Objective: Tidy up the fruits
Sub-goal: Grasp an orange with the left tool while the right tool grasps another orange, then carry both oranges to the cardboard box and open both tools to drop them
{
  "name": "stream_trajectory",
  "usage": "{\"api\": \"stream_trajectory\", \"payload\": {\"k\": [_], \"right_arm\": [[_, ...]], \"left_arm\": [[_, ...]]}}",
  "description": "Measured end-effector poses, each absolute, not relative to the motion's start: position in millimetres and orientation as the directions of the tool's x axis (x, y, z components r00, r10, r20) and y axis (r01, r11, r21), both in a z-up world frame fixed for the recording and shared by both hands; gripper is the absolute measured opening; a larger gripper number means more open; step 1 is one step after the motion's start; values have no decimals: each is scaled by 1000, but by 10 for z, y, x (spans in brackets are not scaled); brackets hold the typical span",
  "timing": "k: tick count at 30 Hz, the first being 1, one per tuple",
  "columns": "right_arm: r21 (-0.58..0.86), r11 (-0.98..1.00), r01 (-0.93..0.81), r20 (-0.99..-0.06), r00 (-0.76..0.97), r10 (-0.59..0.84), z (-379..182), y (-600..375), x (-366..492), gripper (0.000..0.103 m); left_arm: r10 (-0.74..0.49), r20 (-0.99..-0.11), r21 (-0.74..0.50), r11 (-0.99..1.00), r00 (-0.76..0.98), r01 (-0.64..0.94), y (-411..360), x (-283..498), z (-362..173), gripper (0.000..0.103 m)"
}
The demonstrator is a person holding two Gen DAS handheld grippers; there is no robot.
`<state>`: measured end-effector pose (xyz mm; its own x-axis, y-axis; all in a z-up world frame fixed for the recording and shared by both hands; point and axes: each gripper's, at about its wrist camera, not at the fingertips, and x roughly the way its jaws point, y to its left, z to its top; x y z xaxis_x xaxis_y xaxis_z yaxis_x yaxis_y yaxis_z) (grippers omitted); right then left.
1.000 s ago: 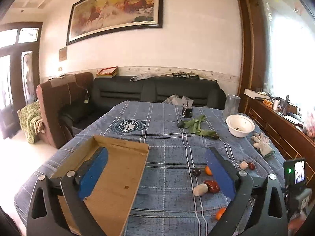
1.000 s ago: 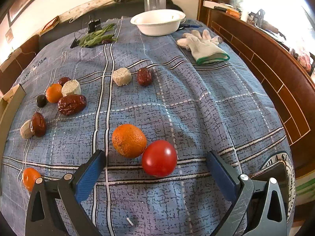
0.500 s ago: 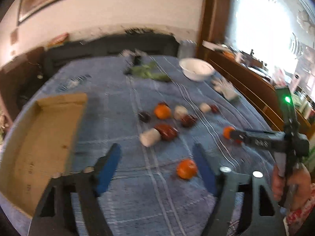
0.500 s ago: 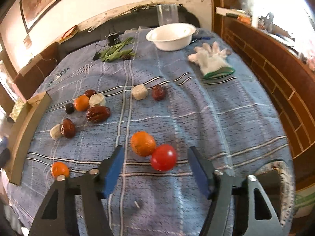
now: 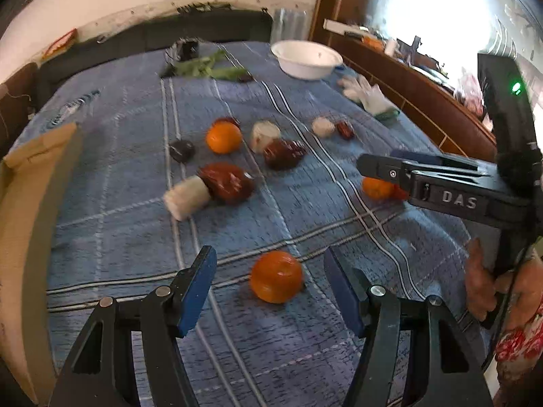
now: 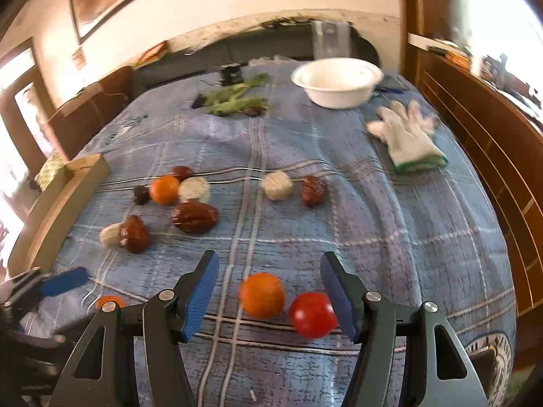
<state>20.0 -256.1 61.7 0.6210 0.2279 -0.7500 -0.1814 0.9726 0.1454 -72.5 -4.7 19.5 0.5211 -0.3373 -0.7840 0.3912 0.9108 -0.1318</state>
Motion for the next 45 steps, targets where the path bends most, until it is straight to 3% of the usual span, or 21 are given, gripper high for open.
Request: {"api": "stream_trajectory", "payload": {"k": [2, 4, 8, 10, 13, 16, 22, 26, 30, 35, 45], "right_arm": [[130, 965, -227, -757, 607, 244, 599, -2486, 194, 67], [96, 964, -249, -773, 591, 230, 553, -2424, 213, 67], [52, 964, -260, -792, 578, 199, 473, -2396, 252, 62], [66, 962, -266, -804, 557, 209, 455, -2391, 273, 47], [-13, 966, -257, -819, 557, 137, 400, -2326, 256, 37], [5, 968, -253, -823, 548, 147, 418, -2348, 218, 28], [45, 967, -252, -803, 566, 184, 614, -2321, 100, 28], [130, 945, -299, -768, 573, 287, 872, -2109, 12, 28], [261, 874, -411, -704, 539, 463, 1152, -1641, -53, 28], [396, 718, -573, -635, 394, 665, 1300, -657, -99, 29], [341, 612, -714, -732, 207, 649, 794, 974, -369, 29]], "left_arm": [[-342, -792, -138, 908, 506, 396, -68, -706, 156, 53], [-353, -806, -164, 905, 475, 394, -60, -671, 105, 32], [-364, -801, -184, 905, 475, 383, -31, -665, 100, 32], [-354, -803, -171, 907, 480, 384, -54, -675, 102, 32], [-342, -803, -153, 910, 488, 386, -77, -688, 106, 30], [-359, -787, -184, 913, 502, 365, 10, -702, 157, 29], [-367, -722, -217, 925, 586, 312, 428, -800, 514, 30], [-314, -682, -208, 949, 661, 236, 892, -893, 768, 30], [-175, -664, -194, 979, 727, 58, 1708, -1004, 920, 30], [0, -708, -186, 965, 707, -186, 2675, -1092, 763, 30], [97, -781, -149, 931, 617, -334, 3302, -1057, 347, 30]]}}
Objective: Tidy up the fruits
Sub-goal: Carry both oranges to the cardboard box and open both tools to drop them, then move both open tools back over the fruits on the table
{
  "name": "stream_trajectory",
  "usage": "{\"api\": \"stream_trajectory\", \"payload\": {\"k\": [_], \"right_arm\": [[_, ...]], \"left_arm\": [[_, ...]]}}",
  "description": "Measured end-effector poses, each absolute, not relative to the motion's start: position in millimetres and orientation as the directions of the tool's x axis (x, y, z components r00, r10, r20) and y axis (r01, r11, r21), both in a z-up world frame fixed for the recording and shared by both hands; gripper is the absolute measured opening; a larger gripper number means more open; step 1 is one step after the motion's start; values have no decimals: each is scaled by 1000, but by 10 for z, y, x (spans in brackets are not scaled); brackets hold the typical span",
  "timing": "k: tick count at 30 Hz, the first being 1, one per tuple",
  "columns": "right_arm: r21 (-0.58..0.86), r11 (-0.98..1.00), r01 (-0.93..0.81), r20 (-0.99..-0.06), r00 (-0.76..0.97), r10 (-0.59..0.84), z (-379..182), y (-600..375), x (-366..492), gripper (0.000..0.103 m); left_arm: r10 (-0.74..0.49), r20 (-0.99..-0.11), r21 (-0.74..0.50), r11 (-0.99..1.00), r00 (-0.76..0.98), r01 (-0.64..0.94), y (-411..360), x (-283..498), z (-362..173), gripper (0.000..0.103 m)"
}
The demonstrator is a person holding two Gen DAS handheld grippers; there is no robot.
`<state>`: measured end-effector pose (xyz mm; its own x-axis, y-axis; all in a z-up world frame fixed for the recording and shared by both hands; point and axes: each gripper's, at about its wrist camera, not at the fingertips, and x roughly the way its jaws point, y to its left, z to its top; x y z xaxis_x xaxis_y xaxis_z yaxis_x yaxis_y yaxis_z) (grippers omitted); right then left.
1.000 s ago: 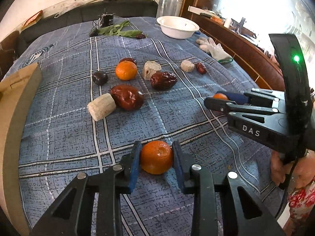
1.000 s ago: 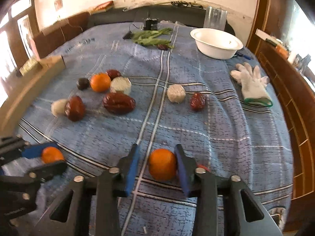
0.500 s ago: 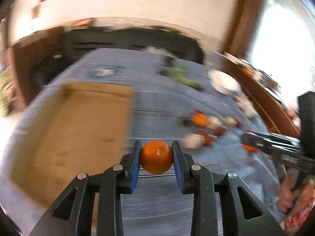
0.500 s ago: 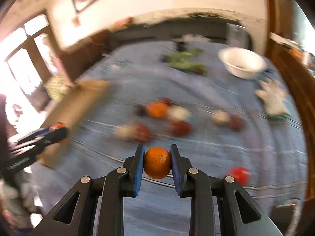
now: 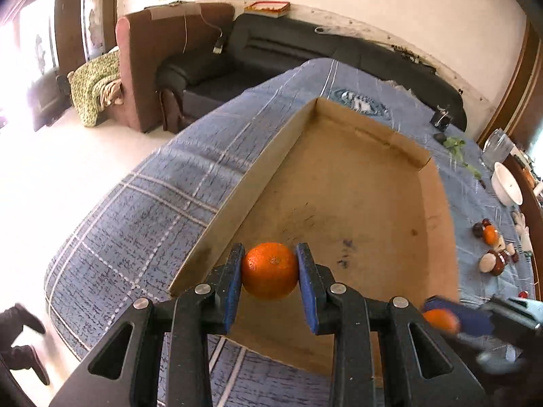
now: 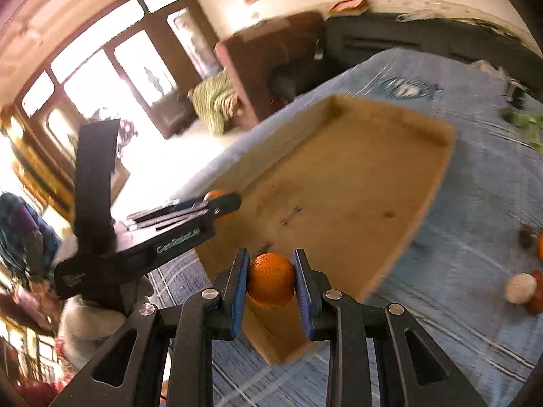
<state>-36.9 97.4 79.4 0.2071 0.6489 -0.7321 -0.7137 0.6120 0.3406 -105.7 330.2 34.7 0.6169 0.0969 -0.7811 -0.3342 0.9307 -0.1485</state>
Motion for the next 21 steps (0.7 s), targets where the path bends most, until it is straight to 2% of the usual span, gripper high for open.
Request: {"api": "stream_trajectory", "payload": {"k": [8, 11, 12, 13, 17, 19, 21], "right_arm": [[258, 626, -736, -788, 215, 577, 491, 1230, -378, 30], [255, 625, -738, -773, 233, 590, 568, 1157, -448, 32], [256, 625, -737, -765, 241, 598, 603, 1133, -471, 36], [255, 628, -736, -757, 252, 603, 643, 1098, -488, 41], [260, 647, -717, -700, 322, 638, 847, 863, -550, 55], [259, 662, -703, -669, 364, 648, 927, 708, -596, 67], [250, 689, -680, -638, 419, 646, 986, 502, -657, 75]], "left_arm": [[65, -754, -221, 912, 653, -346, 3333, -1159, 413, 31], [64, -721, -252, 903, 690, -347, 3349, -1286, 545, 38], [69, -713, -256, 901, 698, -351, 3353, -1305, 583, 44], [77, -700, -264, 896, 710, -357, 3355, -1349, 652, 46], [79, -648, -299, 888, 757, -349, 3304, -1472, 891, 50], [86, -620, -306, 889, 780, -340, 3227, -1546, 987, 57], [76, -609, -309, 894, 789, -324, 3166, -1570, 1046, 57]]}}
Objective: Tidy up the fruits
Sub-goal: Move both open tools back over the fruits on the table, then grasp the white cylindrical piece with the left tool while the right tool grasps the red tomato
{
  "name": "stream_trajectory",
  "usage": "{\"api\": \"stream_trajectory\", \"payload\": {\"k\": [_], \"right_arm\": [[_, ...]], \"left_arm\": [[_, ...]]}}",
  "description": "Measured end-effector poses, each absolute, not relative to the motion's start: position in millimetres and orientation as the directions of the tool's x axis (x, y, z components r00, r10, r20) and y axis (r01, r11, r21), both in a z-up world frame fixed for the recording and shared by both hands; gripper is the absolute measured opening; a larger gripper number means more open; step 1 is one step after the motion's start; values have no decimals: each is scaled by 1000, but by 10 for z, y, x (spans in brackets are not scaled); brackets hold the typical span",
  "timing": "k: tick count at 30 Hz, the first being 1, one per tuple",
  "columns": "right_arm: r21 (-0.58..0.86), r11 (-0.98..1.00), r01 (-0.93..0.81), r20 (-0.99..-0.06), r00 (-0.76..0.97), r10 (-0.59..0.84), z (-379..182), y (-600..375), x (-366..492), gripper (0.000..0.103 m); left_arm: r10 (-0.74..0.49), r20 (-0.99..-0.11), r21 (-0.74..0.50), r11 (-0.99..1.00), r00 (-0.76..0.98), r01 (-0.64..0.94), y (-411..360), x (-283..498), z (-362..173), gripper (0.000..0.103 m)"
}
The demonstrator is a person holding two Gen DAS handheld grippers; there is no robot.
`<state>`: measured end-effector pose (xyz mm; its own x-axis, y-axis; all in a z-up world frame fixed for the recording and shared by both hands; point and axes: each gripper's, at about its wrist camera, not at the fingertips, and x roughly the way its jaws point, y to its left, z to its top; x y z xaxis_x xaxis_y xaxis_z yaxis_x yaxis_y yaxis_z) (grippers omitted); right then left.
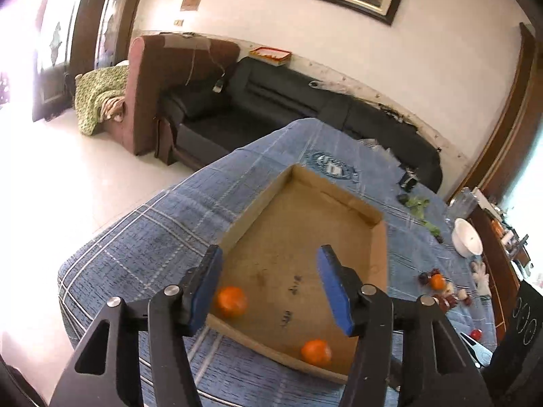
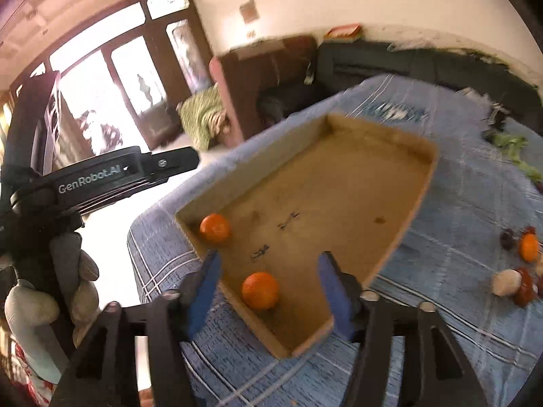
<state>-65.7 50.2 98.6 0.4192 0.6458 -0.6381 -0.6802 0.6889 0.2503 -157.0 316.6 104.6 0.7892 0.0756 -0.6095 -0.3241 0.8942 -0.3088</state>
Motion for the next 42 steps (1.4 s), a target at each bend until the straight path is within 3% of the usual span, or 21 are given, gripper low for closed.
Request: {"api": "stream_trajectory", "payload": {"k": [8, 12, 20, 26, 35, 38, 39, 41, 42], "right_arm": [[278, 821, -499, -591, 585, 555, 1158, -597, -565, 78], [284, 909, -306, -569, 709, 417, 1295, -1589, -508, 79], [324, 946, -16, -635, 737, 230, 1125, -2880, -429, 79], [319, 948, 10, -691, 687, 225, 820, -3022, -278, 79], [155, 988, 6, -770, 627, 117, 512, -2844, 39, 77], [137, 991, 8, -797, 594, 105, 416, -2849, 120, 67], [137, 991, 5, -803, 587, 108, 392, -2850, 132, 62], [125, 992, 2, -806, 584, 100, 367, -2846, 149, 54], [113, 994, 2, -805, 586, 90, 365, -2839, 149, 49]], "left_arm": [[-3, -587, -311, 924, 809, -222, 2801, -1624, 1211, 61], [-58, -596, -295, 943, 801, -152, 2496, -1502, 1153, 66], [-283, -676, -298, 949, 680, 99, 1536, -1162, 836, 66], [-302, -736, -221, 953, 606, 207, 869, -807, 603, 65], [-257, -792, -68, 939, 554, 337, 260, -94, 163, 65], [-240, -804, -42, 935, 543, 351, 207, 2, 74, 65], [-242, -800, -35, 932, 548, 361, 196, 14, 56, 64], [-222, -795, -3, 932, 565, 361, 170, 2, 48, 52], [-219, -789, 7, 931, 574, 365, 159, -10, 55, 37]]}}
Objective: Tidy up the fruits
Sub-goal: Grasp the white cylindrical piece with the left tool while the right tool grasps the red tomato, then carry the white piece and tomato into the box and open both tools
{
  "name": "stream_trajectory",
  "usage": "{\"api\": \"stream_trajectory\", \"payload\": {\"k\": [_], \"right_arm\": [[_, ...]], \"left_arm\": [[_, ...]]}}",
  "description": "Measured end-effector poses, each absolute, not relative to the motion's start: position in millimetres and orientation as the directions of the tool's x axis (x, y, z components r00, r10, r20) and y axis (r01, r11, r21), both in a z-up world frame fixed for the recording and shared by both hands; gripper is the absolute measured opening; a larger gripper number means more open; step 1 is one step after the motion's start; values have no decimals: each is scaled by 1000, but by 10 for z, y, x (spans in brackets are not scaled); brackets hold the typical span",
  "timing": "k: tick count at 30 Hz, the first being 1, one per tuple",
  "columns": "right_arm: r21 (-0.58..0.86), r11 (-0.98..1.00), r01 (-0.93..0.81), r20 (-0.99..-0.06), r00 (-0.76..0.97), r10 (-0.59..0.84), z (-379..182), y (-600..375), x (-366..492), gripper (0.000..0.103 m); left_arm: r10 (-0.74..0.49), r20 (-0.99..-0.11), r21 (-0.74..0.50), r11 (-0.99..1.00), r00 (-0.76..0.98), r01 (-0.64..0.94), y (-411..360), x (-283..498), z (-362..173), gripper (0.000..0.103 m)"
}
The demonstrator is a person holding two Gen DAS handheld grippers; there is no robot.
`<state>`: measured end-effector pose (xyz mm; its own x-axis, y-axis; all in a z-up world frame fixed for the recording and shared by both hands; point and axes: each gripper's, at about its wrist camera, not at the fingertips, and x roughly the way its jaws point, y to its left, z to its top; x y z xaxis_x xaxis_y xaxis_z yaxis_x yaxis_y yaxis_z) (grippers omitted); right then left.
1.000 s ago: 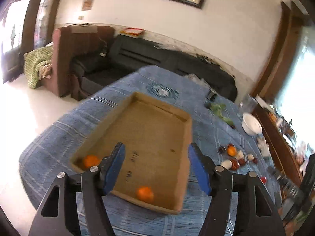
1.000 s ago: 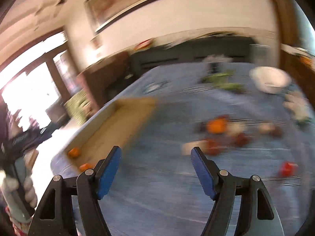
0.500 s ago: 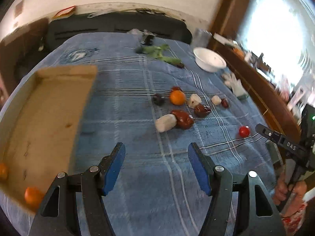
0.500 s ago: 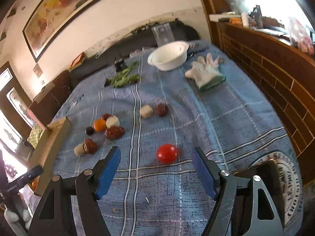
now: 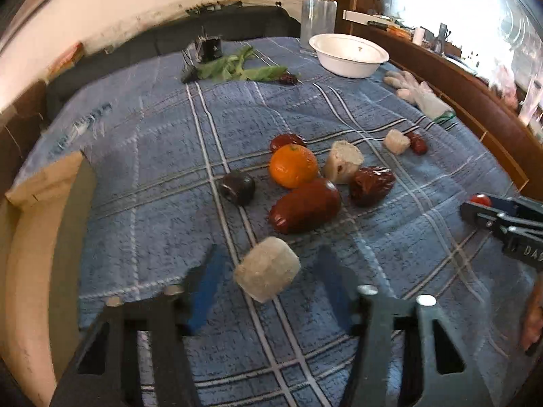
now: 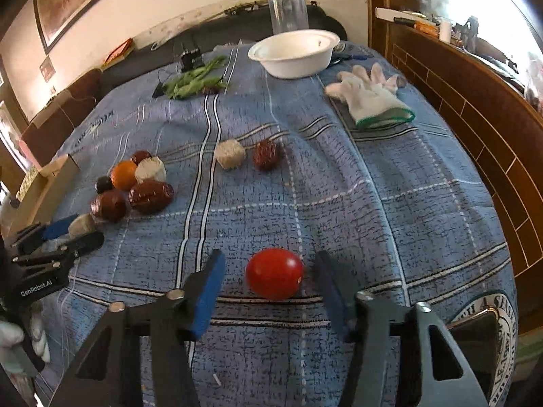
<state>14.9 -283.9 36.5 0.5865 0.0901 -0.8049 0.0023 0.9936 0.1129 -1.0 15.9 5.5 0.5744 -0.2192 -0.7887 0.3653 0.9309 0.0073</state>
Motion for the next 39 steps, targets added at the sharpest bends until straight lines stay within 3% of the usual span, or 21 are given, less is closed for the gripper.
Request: {"api": "stream_trajectory", "payload": {"k": [3, 9, 14, 21, 26, 33, 39], "right_arm": [[86, 996, 3, -806, 587, 68, 362, -2812, 151, 35], [124, 992, -8, -804, 585, 106, 438, -2773, 74, 35], [171, 978, -120, -749, 629, 208, 797, -2411, -85, 35], [244, 873, -423, -675, 572, 466, 1260, -1169, -222, 35], [277, 747, -604, -670, 435, 601, 1287, -67, -286, 36], [225, 693, -685, -760, 322, 565, 837, 1026, -271, 36], [199, 701, -685, -816, 280, 506, 475, 1281, -245, 36]], "left_arm": [[-220, -785, 8, 931, 580, 364, 165, -35, 67, 34], [-251, -758, -69, 949, 602, 309, 406, -221, 324, 34], [-283, -703, -147, 956, 653, 255, 953, -573, 775, 34], [-20, -719, -41, 999, 695, -13, 2288, -767, 1001, 35], [50, -779, -56, 987, 625, -149, 2994, -706, 771, 35], [41, -834, -81, 977, 550, -195, 3282, -515, 360, 35], [-15, -828, -145, 971, 560, -189, 3286, -487, 266, 35]]}}
